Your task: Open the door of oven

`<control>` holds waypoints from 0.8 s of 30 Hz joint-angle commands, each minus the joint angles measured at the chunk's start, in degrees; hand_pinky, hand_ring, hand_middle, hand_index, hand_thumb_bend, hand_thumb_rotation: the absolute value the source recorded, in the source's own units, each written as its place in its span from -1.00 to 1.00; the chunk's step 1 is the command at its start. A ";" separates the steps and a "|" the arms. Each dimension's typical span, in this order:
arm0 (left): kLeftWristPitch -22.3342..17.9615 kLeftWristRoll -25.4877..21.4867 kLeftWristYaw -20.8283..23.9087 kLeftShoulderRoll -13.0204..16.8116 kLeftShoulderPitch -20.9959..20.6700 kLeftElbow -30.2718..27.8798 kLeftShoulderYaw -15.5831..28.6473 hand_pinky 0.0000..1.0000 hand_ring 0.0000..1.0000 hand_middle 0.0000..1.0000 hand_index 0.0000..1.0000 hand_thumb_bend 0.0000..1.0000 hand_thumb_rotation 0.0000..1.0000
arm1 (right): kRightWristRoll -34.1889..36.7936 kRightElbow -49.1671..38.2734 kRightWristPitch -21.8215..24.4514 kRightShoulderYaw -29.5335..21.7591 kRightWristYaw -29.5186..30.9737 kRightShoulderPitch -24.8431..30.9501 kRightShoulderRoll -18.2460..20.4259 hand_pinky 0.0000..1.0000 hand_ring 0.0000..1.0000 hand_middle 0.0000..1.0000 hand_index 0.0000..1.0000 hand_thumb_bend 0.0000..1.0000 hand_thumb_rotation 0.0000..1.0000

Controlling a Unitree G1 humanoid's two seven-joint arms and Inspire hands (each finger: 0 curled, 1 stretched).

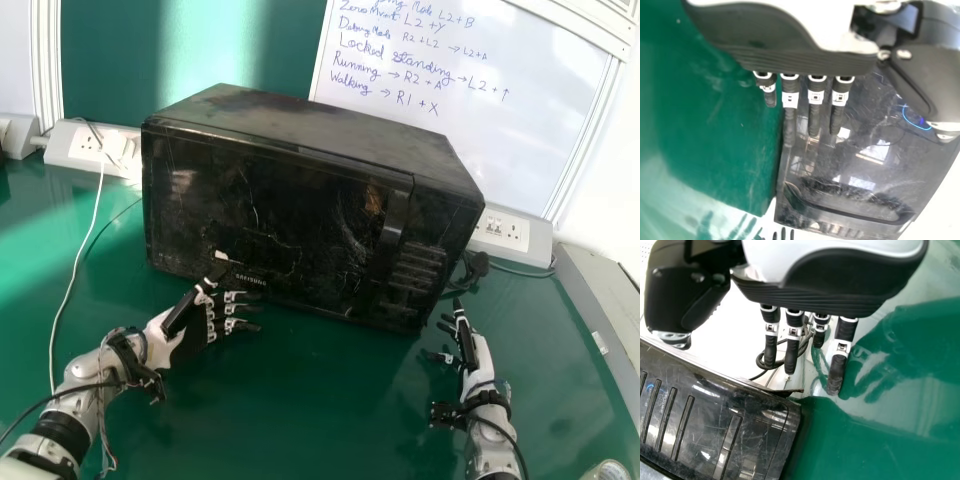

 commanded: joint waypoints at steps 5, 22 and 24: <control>5.01 -2.61 -0.85 -1.34 3.82 -8.45 0.00 -0.20 0.25 0.64 0.66 0.80 0.81 | -0.58 1.09 1.59 0.32 0.10 1.36 -0.13 0.08 0.34 0.60 0.62 0.70 0.77; 14.14 -6.43 -1.86 -2.73 10.41 -25.82 -1.15 -0.32 0.17 0.64 0.68 0.80 0.86 | -0.52 1.05 1.42 0.23 0.12 1.48 -0.17 0.07 0.35 0.60 0.62 0.69 0.76; 14.31 -6.96 -2.30 -2.80 10.76 -26.55 -1.21 -0.31 0.18 0.63 0.68 0.81 0.85 | -0.63 1.01 1.09 0.34 0.21 1.55 -0.22 0.05 0.34 0.60 0.62 0.72 0.77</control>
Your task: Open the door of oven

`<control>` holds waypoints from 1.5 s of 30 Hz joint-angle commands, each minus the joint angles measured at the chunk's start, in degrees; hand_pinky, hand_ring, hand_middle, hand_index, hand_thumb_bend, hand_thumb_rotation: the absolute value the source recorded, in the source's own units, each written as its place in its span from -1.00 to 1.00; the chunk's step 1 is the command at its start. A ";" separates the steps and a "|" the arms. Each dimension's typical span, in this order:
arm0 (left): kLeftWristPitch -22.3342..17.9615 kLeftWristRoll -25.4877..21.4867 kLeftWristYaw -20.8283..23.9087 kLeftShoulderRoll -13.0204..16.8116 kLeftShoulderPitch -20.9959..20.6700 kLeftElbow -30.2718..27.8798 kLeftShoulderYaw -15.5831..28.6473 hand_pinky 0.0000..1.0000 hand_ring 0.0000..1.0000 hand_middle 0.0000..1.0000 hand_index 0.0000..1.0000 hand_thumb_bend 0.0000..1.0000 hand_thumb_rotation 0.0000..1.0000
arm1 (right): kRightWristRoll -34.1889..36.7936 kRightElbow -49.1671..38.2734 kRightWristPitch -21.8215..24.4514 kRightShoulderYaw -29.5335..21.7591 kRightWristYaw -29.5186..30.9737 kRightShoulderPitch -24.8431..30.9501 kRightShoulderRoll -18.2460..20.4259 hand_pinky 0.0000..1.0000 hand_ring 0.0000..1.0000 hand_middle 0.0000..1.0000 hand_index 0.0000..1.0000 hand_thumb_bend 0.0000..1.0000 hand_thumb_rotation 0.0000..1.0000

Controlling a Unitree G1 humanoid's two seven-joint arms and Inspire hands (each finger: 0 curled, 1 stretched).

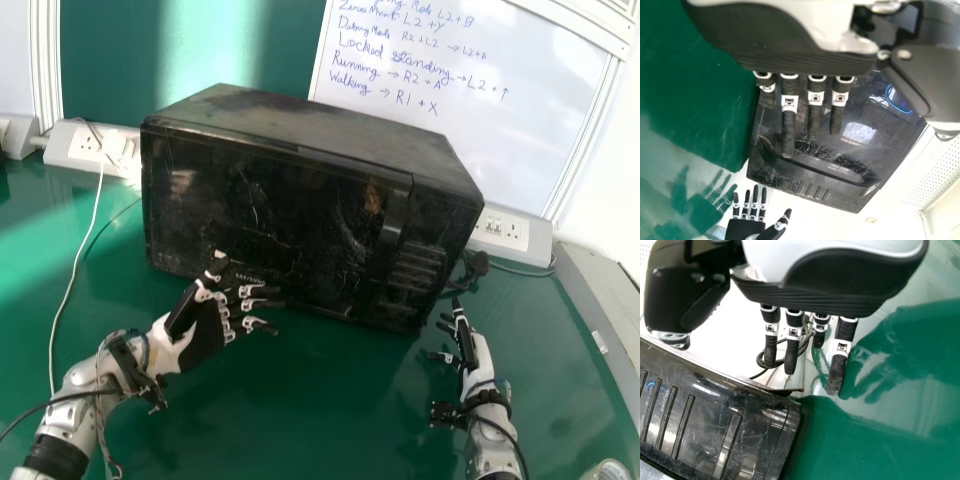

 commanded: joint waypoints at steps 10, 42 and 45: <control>5.56 -4.28 -0.66 -0.55 3.25 -7.80 -0.82 -0.03 0.44 0.66 0.68 0.89 0.83 | -0.26 0.99 1.49 0.04 0.46 1.41 -0.01 0.09 0.36 0.61 0.65 0.69 0.77; 13.22 -10.54 0.45 -0.82 4.53 -19.21 -1.44 0.24 0.72 0.89 0.97 1.00 0.86 | -0.43 1.07 1.60 0.04 0.23 1.37 -0.07 0.05 0.33 0.59 0.62 0.78 0.77; 13.91 -11.03 -0.05 -0.84 4.05 -18.82 -1.56 0.25 0.80 0.98 0.99 1.00 0.82 | -0.46 1.08 1.84 0.08 0.16 1.22 -0.02 0.08 0.35 0.60 0.63 0.66 0.77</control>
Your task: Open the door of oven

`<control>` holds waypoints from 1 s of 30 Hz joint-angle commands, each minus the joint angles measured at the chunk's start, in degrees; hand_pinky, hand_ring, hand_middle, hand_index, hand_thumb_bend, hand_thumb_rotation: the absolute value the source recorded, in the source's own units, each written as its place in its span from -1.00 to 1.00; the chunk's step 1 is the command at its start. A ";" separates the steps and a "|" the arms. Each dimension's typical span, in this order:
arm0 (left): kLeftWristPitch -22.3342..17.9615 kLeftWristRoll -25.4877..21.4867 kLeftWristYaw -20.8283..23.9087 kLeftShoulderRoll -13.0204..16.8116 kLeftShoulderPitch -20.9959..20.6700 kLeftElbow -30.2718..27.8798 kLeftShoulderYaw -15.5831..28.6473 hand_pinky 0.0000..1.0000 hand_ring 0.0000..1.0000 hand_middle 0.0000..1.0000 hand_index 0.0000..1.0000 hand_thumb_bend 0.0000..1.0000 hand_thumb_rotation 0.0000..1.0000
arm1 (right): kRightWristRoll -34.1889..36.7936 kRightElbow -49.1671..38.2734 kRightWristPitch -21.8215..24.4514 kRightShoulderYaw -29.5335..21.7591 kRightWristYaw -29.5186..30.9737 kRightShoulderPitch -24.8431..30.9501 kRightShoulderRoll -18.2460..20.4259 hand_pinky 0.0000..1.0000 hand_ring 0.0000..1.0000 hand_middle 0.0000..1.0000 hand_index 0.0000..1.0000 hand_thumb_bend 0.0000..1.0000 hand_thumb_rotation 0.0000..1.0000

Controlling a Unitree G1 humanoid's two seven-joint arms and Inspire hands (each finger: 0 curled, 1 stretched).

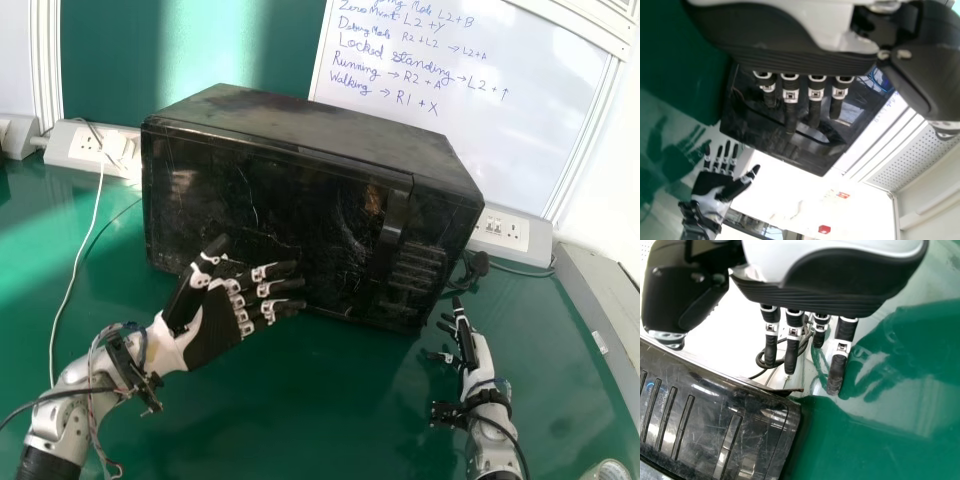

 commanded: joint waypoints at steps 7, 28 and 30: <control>-0.48 -0.15 -2.14 -0.54 -2.17 2.31 -1.08 0.38 0.90 1.00 1.00 1.00 0.81 | -0.43 1.11 1.12 0.17 0.19 1.51 -0.05 0.06 0.34 0.60 0.65 0.69 0.76; -5.12 3.06 -2.01 -2.20 -6.70 7.91 -3.35 0.96 1.00 1.00 1.00 1.00 0.81 | -0.47 1.12 1.20 0.14 -0.09 1.46 0.15 0.06 0.35 0.60 0.63 0.73 0.79; -5.15 3.43 -1.66 -2.55 -7.00 8.26 -3.52 0.96 1.00 1.00 1.00 1.00 0.82 | -0.45 1.13 1.31 0.12 -0.04 1.41 0.18 0.09 0.35 0.61 0.64 0.73 0.79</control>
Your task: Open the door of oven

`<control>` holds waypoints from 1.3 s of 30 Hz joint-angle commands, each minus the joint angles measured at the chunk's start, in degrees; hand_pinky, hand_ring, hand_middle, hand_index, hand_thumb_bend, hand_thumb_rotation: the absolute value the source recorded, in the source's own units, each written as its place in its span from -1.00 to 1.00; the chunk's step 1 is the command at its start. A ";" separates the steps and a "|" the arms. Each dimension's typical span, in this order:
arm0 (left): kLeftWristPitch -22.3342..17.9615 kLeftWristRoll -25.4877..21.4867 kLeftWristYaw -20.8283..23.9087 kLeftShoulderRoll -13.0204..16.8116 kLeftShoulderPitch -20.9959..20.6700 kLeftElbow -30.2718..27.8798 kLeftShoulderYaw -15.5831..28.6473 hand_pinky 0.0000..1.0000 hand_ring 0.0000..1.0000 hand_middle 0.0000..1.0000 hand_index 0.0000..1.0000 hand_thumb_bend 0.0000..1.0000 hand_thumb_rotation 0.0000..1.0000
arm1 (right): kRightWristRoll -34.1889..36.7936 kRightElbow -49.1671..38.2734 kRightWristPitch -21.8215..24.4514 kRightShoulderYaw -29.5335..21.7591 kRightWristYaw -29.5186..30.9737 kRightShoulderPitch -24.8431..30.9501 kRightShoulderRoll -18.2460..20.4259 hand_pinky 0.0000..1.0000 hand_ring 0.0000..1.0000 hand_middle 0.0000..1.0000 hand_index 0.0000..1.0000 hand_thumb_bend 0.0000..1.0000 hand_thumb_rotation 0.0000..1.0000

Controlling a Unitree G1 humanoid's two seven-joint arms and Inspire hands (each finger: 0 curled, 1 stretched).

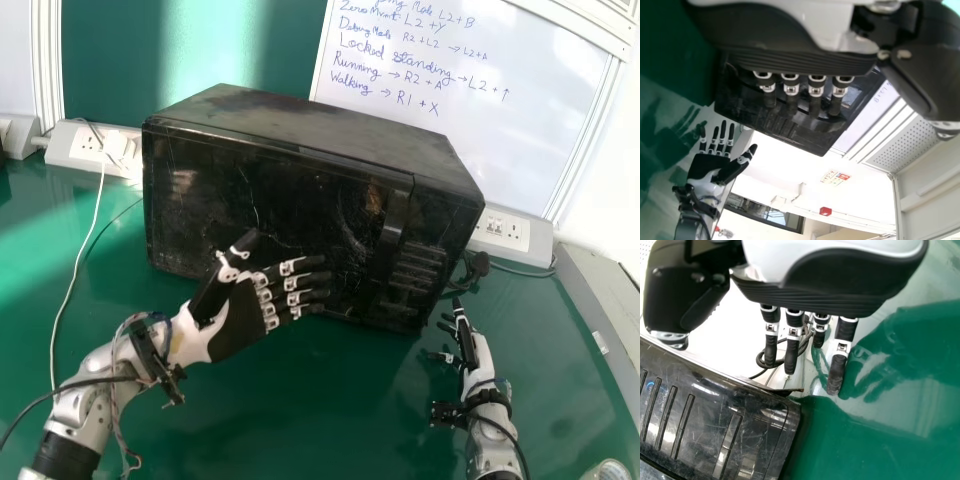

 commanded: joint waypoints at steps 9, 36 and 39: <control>-3.09 2.87 -1.00 -0.28 -4.04 5.16 -2.02 1.00 1.00 1.00 1.00 1.00 0.89 | -0.53 1.04 1.07 0.33 0.02 1.45 0.36 0.04 0.34 0.61 0.63 0.72 0.80; -11.91 11.13 3.01 -2.62 -17.19 26.82 -2.15 1.00 1.00 1.00 1.00 1.00 0.88 | -0.54 1.14 1.53 0.37 -0.45 1.42 0.73 0.06 0.35 0.63 0.65 0.73 0.79; -12.45 11.82 3.98 -2.97 -18.39 28.76 -2.03 1.00 1.00 1.00 1.00 1.00 0.91 | -0.68 1.08 1.44 0.53 -0.75 1.43 0.79 0.08 0.35 0.62 0.64 0.75 0.79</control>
